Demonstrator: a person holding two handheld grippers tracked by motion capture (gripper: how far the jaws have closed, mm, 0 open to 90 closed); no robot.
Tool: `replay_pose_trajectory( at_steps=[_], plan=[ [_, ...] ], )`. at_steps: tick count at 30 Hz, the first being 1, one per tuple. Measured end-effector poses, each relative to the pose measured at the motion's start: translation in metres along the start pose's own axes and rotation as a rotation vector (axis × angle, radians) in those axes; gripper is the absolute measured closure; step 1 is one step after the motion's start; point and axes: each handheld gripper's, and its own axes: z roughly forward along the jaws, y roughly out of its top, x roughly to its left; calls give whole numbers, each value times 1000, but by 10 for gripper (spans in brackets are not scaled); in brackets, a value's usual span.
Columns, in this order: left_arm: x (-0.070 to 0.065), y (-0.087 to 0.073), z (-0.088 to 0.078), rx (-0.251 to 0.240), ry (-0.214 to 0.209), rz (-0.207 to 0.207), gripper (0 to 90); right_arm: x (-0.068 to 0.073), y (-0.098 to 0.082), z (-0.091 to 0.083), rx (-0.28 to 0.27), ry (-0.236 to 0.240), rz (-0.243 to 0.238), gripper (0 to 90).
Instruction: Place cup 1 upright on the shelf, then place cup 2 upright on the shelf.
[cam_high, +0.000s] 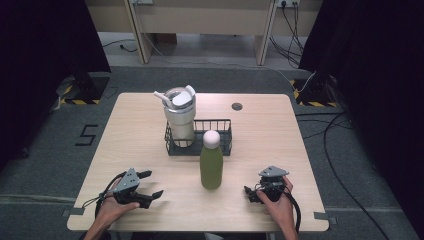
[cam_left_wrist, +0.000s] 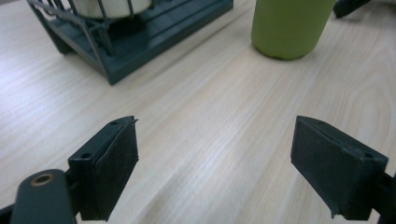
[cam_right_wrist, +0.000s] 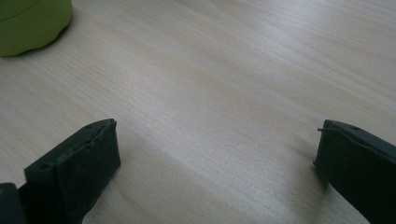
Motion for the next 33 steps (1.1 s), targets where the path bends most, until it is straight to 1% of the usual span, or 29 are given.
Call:
replay_pose_trajectory(
  at_steps=[3,7,9,11,14,15,16,24,25,26,27,28,29,30,32,33],
  plan=[
    [-3,-2,0,45,12,9,147,0,0,0,0,0,0,3],
    [-5,-4,1,91,8,20,148,0,0,0,0,0,0,3],
    [-6,-4,2,131,12,22,148,0,0,0,0,0,0,3],
    [-7,-5,4,181,30,33,148,0,0,0,0,0,0,3],
    [-6,-5,3,188,17,4,144,0,0,0,0,0,1,3],
    [-4,-6,3,197,2,-22,144,0,0,0,0,0,1,3],
    [-3,-6,3,202,-8,-37,144,0,0,0,0,0,1,3],
    [-3,-6,3,202,-9,-39,144,1,-1,-2,-1,-7,2,16],
    [-3,-6,3,202,-9,-39,144,2,-1,-2,-5,-9,5,55],
    [-3,-6,3,202,-8,-39,144,3,-1,-4,-13,-8,6,126],
    [-3,-6,3,202,-8,-39,144,4,-1,-5,-32,-4,-3,220],
    [-3,-6,3,202,-7,-40,144,4,0,-7,-36,4,-9,208],
    [-3,-6,3,202,-7,-40,144,5,0,-7,-39,8,-10,140],
    [-3,-6,3,202,-6,-40,144,6,0,-8,-43,14,-8,115],
    [-3,-6,3,202,-5,-41,144,8,1,-9,-59,20,-16,200],
    [-3,-6,3,202,-3,-40,144,10,2,-11,-72,16,-15,180]
  ],
)
